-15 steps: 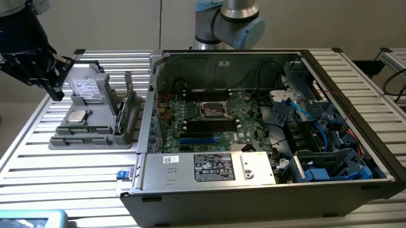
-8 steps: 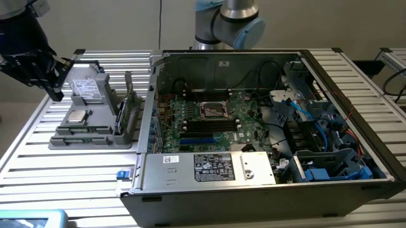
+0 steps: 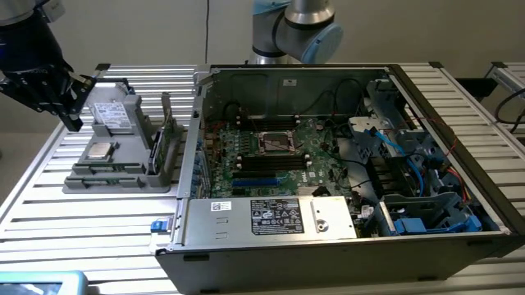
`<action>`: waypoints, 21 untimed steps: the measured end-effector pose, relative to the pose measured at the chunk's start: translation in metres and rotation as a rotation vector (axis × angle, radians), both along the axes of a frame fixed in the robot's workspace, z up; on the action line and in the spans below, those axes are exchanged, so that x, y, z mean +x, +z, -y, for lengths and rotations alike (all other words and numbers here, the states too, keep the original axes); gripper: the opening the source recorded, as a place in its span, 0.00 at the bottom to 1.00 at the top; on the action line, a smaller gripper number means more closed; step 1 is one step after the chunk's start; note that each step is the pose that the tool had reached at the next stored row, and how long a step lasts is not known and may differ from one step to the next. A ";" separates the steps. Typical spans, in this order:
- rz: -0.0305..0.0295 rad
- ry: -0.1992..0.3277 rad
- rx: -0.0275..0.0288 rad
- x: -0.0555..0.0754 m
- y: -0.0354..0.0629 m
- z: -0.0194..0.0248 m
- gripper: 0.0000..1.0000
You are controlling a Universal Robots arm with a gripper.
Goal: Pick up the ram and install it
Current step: 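Pick up the ram and move it above insertion slot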
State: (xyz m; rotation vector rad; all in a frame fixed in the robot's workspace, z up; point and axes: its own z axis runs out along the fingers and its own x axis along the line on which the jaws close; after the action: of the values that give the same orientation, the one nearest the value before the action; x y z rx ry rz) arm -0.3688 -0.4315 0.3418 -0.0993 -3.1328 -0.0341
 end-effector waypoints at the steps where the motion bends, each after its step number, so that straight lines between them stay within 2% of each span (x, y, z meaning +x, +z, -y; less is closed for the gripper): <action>1: 0.0000 0.000 0.0001 0.000 0.0000 0.0000 0.11; 7: 0.0001 0.014 0.0000 0.000 -0.0002 -0.0003 0.11; 21: 0.0000 0.269 0.0000 0.000 -0.0029 -0.0003 0.11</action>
State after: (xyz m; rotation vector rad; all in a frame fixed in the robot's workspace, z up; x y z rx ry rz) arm -0.3690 -0.4312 0.3389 0.3211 -3.1150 -0.0323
